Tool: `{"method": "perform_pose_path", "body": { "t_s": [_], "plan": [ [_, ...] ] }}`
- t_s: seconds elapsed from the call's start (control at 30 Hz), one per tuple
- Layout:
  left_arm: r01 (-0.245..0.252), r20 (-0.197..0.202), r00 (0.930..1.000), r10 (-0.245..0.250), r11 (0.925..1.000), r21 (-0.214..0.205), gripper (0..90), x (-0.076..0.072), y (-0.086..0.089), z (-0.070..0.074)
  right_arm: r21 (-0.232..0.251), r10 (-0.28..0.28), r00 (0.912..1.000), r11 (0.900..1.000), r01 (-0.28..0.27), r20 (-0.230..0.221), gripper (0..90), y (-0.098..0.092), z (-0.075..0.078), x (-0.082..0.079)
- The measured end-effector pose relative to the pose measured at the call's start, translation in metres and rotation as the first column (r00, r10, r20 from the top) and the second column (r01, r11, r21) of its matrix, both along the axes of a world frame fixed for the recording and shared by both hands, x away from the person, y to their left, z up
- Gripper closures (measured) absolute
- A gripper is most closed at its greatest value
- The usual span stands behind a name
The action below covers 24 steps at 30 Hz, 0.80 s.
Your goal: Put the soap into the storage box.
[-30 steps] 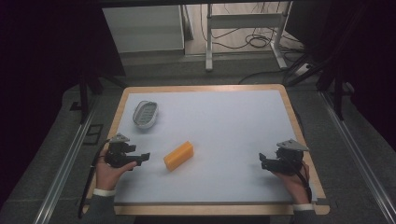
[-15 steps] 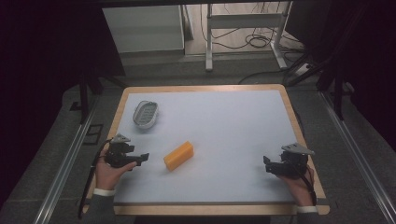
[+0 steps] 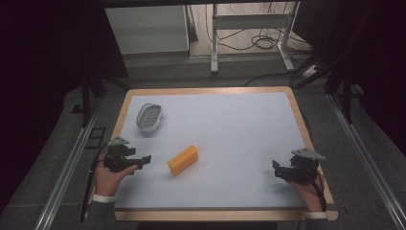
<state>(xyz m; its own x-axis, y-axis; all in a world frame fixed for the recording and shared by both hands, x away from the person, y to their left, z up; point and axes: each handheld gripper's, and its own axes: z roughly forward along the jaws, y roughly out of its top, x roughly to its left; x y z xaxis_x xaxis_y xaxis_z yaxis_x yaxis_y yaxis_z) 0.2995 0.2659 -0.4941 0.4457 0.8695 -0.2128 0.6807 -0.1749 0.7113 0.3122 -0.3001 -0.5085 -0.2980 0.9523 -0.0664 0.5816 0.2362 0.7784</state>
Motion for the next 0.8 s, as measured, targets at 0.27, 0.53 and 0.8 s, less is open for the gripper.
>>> {"method": "perform_pose_path", "body": {
  "t_s": [0.27,0.53,0.8],
  "plan": [
    [0.017,0.012,0.9998,-0.018,0.9998,0.012,20.9,0.000,-0.003,0.016,-0.003,-0.001,1.0000,1.0000,0.001,0.009,2.7,0.002,0.002,-0.004],
    [0.036,0.019,0.9992,-0.036,0.9988,0.035,20.6,0.003,-0.010,0.029,0.008,0.002,1.0000,1.0000,-0.002,0.005,3.4,0.002,0.003,-0.006],
    [0.063,0.019,0.9978,-0.064,0.9956,0.070,19.5,0.009,-0.021,0.039,0.002,-0.001,0.9999,1.0000,0.001,0.013,3.4,-0.001,0.003,-0.006]
  ]
}}
